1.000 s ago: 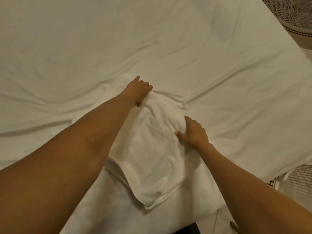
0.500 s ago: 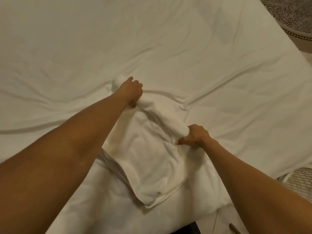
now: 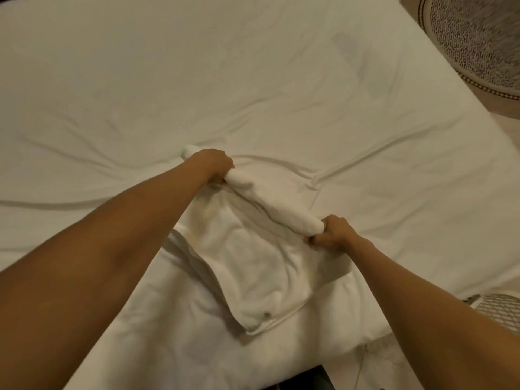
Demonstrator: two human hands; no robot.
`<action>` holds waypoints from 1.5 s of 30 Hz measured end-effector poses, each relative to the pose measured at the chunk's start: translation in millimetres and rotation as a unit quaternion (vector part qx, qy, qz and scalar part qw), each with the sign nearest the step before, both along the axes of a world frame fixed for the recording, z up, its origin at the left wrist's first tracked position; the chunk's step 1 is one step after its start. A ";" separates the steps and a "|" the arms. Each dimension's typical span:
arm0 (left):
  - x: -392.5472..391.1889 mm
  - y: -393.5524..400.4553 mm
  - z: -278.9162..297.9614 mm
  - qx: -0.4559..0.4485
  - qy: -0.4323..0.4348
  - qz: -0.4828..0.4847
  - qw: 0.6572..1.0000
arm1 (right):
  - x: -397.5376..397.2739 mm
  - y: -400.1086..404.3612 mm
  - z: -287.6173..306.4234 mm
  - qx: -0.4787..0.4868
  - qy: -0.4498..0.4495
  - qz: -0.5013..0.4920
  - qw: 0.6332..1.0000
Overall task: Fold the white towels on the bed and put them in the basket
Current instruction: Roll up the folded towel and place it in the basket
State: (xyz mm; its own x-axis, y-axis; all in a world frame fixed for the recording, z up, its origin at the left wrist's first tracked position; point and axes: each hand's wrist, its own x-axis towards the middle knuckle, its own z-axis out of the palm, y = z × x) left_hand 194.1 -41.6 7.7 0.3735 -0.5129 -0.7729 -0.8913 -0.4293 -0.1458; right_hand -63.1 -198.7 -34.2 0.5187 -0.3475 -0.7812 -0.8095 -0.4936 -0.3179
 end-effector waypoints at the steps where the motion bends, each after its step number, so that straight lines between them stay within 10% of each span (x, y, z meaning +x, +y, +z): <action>1: -0.3 3.6 6.5 -0.007 -0.002 0.008 1.000 | 1.2 0.1 6.4 -0.007 -0.006 0.008 1.000; 10: -7.2 50.3 83.3 -0.196 -0.086 0.113 0.970 | 8.3 4.2 95.3 -0.199 -0.193 0.044 0.960; 20: -44.7 36.5 172.8 -0.220 -0.077 0.112 0.966 | -4.3 -29.2 203.7 -0.261 -0.184 0.069 0.945; 45: -300.3 -281.2 242.0 -0.244 0.003 -0.041 0.969 | -317.2 -240.8 288.3 -0.284 -0.105 -0.194 0.933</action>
